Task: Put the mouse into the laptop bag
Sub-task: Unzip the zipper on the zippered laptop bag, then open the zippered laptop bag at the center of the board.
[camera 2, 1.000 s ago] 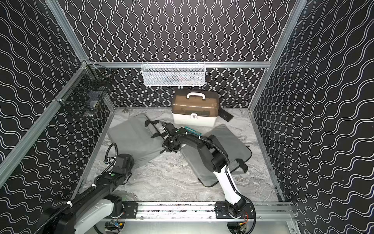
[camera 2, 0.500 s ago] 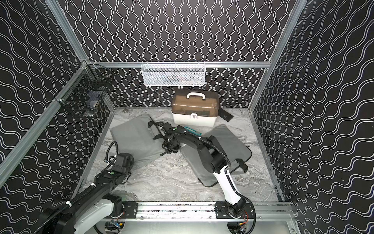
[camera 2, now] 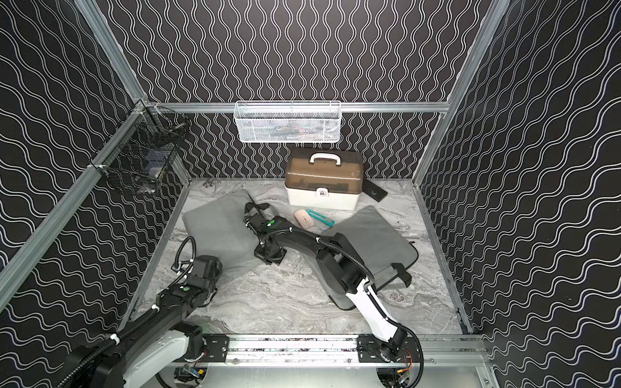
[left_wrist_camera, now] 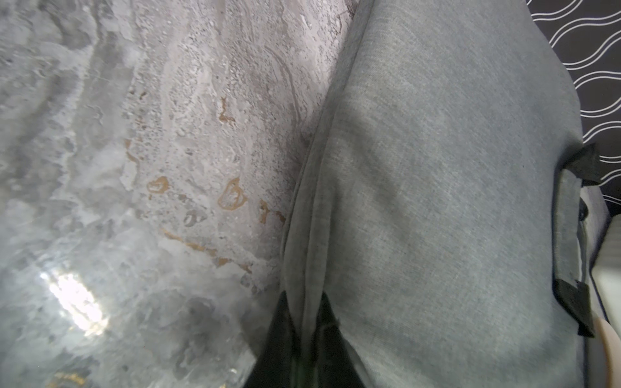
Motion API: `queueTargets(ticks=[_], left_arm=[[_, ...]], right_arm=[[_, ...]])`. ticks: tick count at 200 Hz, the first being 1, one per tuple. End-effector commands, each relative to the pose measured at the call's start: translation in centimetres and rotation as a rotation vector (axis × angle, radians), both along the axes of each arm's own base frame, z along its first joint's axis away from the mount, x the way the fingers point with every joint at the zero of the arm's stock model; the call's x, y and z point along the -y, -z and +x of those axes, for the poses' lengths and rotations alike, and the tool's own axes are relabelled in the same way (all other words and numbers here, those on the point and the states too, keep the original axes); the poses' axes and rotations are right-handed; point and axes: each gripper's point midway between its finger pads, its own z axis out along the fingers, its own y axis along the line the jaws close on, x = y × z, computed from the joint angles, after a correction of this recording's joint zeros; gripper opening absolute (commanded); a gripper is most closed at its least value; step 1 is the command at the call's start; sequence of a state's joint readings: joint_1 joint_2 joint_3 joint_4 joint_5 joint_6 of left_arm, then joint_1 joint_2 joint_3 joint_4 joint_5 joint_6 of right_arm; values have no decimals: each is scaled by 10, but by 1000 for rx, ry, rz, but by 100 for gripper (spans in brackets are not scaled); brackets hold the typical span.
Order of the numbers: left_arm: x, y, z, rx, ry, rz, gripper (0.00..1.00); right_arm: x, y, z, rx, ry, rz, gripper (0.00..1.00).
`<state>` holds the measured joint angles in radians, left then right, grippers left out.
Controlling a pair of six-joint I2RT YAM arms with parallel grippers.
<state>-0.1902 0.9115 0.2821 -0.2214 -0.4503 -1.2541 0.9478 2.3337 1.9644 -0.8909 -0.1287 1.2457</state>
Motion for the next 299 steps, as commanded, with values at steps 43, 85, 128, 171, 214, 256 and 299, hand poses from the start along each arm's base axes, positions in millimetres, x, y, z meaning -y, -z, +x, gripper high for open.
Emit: queueTargets(ticks=[43,85,128,171,214,256,299], left_arm=[[-9,-21,7,33,-21,61,0],[-25,-56,-3,-53,-33,163,30],[-30,-97,-19,-32,-11,164,89],[-10,-131,-6,-18,129,117,99],[0,-144,14,-72,163,81,97],[29,-144,62,72,378,102,87],[69,-132,111,77,555,40,84]], right_arm=[[-41,-14,-38,5,-153,175,0],[-79,-40,-78,40,-408,461,0],[-62,-73,-83,209,-479,536,63],[6,-108,-46,424,-421,328,84],[114,-124,15,543,-195,231,92],[188,-121,58,709,-102,46,99],[205,-91,103,651,-188,-154,100]])
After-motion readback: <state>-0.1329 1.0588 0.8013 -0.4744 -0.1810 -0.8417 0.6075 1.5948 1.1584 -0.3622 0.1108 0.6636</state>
